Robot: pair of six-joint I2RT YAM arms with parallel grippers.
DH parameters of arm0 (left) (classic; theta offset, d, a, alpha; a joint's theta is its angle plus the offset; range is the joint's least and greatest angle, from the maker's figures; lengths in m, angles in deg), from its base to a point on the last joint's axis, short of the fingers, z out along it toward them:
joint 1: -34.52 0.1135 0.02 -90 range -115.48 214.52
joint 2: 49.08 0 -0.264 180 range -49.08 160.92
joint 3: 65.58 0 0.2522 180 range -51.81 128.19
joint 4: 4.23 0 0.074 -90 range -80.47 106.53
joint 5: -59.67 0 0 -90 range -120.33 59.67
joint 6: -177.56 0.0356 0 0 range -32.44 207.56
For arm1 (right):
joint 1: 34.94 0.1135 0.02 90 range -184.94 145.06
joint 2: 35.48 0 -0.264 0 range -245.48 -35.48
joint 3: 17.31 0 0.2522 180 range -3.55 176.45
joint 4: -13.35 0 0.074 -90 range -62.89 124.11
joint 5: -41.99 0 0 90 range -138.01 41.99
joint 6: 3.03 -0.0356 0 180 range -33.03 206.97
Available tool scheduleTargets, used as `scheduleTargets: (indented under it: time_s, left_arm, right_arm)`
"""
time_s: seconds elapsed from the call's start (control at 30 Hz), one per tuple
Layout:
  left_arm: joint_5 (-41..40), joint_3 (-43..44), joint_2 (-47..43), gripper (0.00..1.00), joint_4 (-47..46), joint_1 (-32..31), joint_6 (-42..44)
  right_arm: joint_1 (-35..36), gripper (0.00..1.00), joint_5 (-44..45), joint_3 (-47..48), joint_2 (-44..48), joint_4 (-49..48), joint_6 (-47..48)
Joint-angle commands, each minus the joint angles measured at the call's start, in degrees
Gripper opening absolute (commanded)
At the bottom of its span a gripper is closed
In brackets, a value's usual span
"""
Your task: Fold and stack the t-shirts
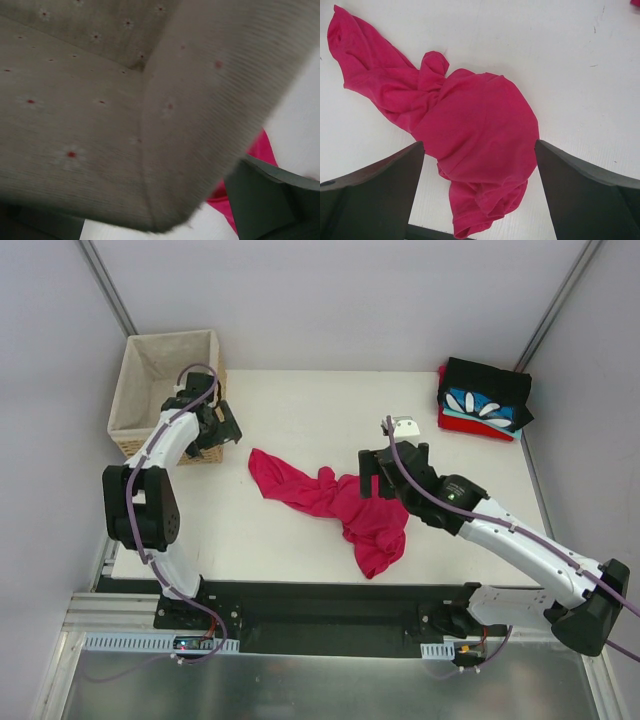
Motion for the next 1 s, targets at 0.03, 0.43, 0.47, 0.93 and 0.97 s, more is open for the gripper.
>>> scheduleTargets:
  time_s: [0.03, 0.43, 0.47, 0.93, 0.97]
  left_arm:
    - [-2.90, 2.13, 2.40, 0.99, 0.48, 5.04, 0.57]
    - [-2.82, 11.44, 9.07, 0.99, 1.89, 12.78, 4.35]
    - [-2.82, 12.75, 9.70, 0.99, 2.58, 13.04, 4.96]
    - [1.40, 22.18, 6.11, 0.99, 9.01, 13.66, 4.61]
    - [1.31, 19.13, 4.53, 0.99, 9.01, 12.79, 4.61]
  right_arm:
    - [0.28, 0.96, 1.66, -0.03, -0.27, -0.77, 1.36]
    - [0.19, 0.97, 1.57, 0.67, -1.59, -0.86, 1.72]
    - [0.28, 0.97, 1.57, 0.76, -1.68, -0.86, 1.80]
    - [0.28, 0.96, 0.52, 1.90, -3.61, -0.07, 1.19]
    - [0.28, 0.97, 0.17, 2.60, -3.96, 0.37, 1.02]
